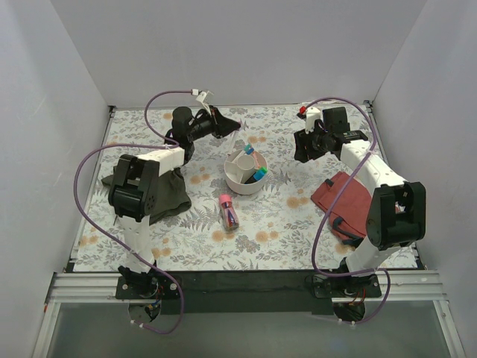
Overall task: Sort the stationery into containers
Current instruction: Place the pen in the storage box.
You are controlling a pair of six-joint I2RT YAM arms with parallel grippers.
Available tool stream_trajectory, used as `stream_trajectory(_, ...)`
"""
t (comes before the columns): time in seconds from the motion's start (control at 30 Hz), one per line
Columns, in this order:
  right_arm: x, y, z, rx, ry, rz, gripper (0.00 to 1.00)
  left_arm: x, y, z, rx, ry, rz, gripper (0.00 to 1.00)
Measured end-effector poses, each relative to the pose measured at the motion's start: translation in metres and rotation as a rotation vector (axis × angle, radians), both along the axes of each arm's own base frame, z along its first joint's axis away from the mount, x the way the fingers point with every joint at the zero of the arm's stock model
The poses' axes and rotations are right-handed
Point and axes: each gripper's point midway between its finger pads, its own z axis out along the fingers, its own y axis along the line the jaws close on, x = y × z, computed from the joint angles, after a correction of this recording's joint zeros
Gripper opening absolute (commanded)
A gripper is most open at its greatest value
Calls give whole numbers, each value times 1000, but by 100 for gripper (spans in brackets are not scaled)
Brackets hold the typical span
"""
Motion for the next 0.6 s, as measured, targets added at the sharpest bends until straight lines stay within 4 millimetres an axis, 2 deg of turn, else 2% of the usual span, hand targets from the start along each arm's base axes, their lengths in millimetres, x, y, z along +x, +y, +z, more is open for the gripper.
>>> stream_trajectory(0.37, -1, -2, -1, -11, 1, 1, 59, -5, -3, -2, -12, 21, -31, 0)
stream_trajectory(0.6, -1, -2, -1, -13, 0, 3, 59, -10, -4, -10, -8, 35, -39, 0)
